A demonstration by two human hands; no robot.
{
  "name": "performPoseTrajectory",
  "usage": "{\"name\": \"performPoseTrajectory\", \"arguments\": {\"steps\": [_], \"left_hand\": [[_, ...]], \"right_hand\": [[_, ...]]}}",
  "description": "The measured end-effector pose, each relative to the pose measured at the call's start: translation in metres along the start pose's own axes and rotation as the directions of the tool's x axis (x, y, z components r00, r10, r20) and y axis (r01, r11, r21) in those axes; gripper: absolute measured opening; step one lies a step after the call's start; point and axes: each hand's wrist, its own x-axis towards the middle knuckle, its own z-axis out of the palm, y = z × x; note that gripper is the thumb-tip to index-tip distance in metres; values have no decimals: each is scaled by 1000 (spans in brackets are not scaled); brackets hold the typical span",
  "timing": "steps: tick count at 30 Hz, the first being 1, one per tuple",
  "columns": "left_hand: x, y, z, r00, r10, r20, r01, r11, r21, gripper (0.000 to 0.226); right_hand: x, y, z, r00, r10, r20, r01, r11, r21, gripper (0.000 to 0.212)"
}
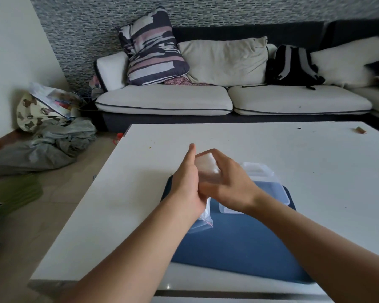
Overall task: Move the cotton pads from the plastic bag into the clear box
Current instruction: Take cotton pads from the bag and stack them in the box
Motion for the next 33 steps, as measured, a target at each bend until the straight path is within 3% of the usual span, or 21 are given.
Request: {"name": "performPoseTrajectory", "arguments": {"steps": [4,9,11,15,18,20,22,25,30,33], "left_hand": [[2,6,-3,996,15,90,-20,998,58,30],[-4,5,-2,993,-26,113,18,997,71,40],[-6,4,-1,987,-42,155,34,998,51,34],[-10,6,0,978,6,208,-41,985,166,18],[-10,4,-3,966,23,259,-125,916,382,32],[-10,6,-4,963,-38,267,-84,899,430,47],[-8,13,-7,956,-155,249,56,930,363,69],[-6,19,-8,928,-264,264,203,950,236,69],[-5,10,1,936,-265,232,201,942,268,55],[0,4,9,951,-240,195,190,951,244,36]], "right_hand": [[1,4,-2,982,-138,-133,122,985,-120,60],[5,10,3,959,-154,-238,118,981,-156,30],[7,8,3,947,-169,-273,121,975,-186,30],[5,4,-4,985,-76,-155,74,997,-15,42],[2,4,-7,996,-73,-58,75,997,26,29],[3,6,-9,997,-67,-34,68,997,37,20],[3,6,-10,999,-27,-42,30,997,71,21],[2,8,-13,998,-2,-59,8,994,109,23],[-1,12,-19,997,73,39,-76,992,100,41],[0,16,-31,984,134,120,-144,986,79,45]]}}
